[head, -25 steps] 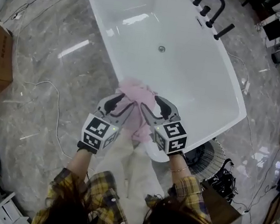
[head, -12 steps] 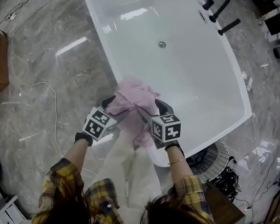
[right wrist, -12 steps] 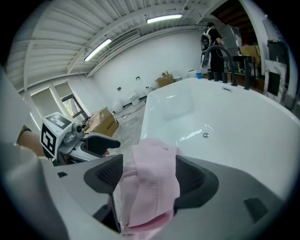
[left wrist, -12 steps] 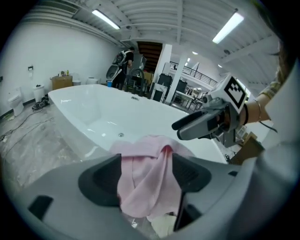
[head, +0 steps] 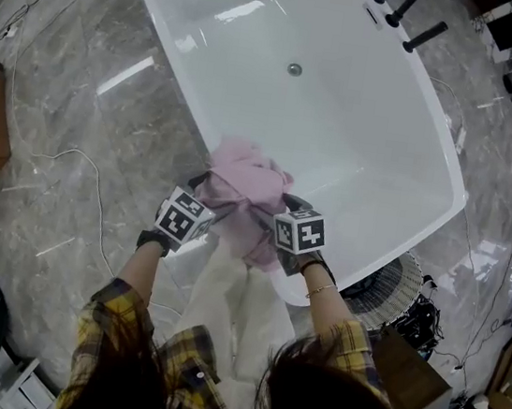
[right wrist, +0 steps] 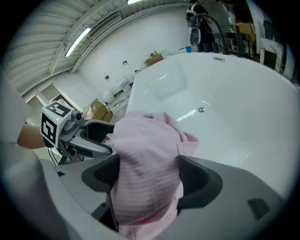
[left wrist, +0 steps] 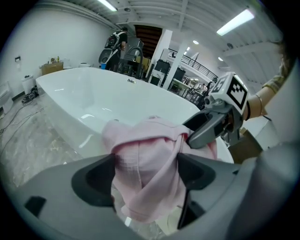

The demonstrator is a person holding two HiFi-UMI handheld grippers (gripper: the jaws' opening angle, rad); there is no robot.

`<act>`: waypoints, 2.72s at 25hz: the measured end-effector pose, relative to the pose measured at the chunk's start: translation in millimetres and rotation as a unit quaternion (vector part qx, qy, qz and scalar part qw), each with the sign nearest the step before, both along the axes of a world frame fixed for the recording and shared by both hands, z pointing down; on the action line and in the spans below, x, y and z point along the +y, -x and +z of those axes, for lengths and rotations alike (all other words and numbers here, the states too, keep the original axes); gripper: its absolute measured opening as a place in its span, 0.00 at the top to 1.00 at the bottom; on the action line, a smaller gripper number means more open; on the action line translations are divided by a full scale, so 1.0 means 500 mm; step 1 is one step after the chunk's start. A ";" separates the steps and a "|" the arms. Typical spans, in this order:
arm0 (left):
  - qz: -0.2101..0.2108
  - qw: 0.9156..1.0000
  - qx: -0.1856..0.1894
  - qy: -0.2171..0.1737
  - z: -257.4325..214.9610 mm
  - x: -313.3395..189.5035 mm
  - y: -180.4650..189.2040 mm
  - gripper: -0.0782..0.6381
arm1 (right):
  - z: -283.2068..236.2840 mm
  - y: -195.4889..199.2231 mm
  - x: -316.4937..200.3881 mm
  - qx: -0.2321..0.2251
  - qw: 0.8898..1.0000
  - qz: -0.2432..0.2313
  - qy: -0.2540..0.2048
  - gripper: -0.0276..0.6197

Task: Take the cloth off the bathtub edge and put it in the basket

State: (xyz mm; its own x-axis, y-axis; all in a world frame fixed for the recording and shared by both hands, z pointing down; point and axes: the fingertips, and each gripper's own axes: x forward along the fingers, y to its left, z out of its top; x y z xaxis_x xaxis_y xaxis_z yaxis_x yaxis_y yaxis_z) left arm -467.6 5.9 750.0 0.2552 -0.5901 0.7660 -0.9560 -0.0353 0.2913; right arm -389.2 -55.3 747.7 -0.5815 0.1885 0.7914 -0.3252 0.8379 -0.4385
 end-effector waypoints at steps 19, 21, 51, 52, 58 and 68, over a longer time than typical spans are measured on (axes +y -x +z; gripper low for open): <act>0.034 0.986 0.152 0.063 0.049 -0.009 -0.036 0.31 | 0.011 0.021 0.042 -0.009 0.995 -0.017 0.094 0.59; 0.039 0.984 0.158 0.067 0.047 -0.009 -0.038 0.33 | 0.004 0.027 0.046 -0.012 0.996 -0.034 0.083 0.64; 0.024 0.996 0.082 0.013 -0.095 0.001 -0.053 0.66 | -0.153 0.051 0.061 -0.071 0.995 -0.060 -0.016 0.82; 0.025 0.996 0.080 0.011 -0.107 0.000 -0.053 0.66 | -0.166 0.050 0.061 -0.075 0.995 -0.058 -0.019 0.82; 0.034 0.997 0.070 -0.013 -0.184 -0.010 -0.068 0.66 | -0.245 0.035 0.057 -0.096 0.993 -0.048 -0.045 0.82; 0.091 0.994 0.026 -0.055 -0.315 -0.061 -0.165 0.66 | -0.362 -0.070 0.010 -0.143 0.986 0.010 -0.086 0.82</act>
